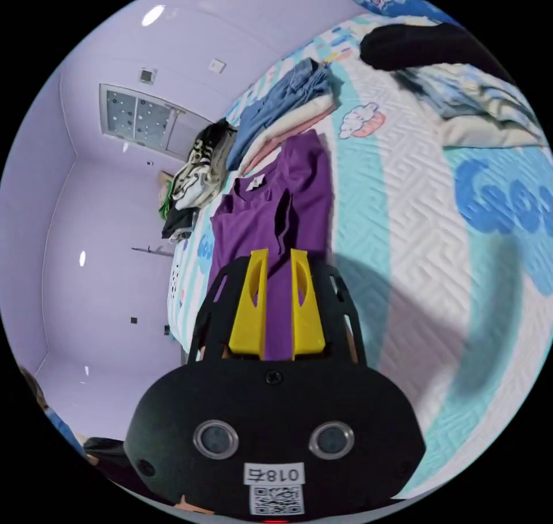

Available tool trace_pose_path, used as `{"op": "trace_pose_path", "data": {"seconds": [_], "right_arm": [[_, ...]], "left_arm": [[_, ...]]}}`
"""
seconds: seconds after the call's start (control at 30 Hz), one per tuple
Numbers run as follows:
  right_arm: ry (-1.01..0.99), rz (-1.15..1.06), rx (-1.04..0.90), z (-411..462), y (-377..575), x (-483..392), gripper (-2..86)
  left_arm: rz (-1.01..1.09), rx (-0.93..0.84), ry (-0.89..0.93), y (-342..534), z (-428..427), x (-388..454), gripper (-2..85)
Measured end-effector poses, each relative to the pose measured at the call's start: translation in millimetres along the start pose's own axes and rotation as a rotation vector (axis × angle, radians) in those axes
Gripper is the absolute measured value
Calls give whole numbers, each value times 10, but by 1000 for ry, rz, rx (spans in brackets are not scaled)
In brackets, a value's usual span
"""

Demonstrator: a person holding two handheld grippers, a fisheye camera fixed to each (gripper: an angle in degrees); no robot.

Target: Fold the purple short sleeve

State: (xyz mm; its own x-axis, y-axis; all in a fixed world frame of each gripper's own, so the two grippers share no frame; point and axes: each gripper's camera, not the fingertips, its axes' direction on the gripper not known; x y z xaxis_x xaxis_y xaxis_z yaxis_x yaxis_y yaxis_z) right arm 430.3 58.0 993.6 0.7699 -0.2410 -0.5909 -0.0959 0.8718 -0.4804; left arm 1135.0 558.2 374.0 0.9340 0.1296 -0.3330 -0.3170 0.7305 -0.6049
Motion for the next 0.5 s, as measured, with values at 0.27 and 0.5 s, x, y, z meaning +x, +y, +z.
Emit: {"op": "trace_pose_path", "data": {"seconds": [0.27, 0.5], "right_arm": [[-242, -235, -35, -470, 1488, -284, 62], [-150, -374, -524, 495, 2856, -912, 112]], "left_arm": [[-332, 487, 219, 1092, -423, -823, 102], [-350, 313, 124, 611, 70, -1130, 132]]}}
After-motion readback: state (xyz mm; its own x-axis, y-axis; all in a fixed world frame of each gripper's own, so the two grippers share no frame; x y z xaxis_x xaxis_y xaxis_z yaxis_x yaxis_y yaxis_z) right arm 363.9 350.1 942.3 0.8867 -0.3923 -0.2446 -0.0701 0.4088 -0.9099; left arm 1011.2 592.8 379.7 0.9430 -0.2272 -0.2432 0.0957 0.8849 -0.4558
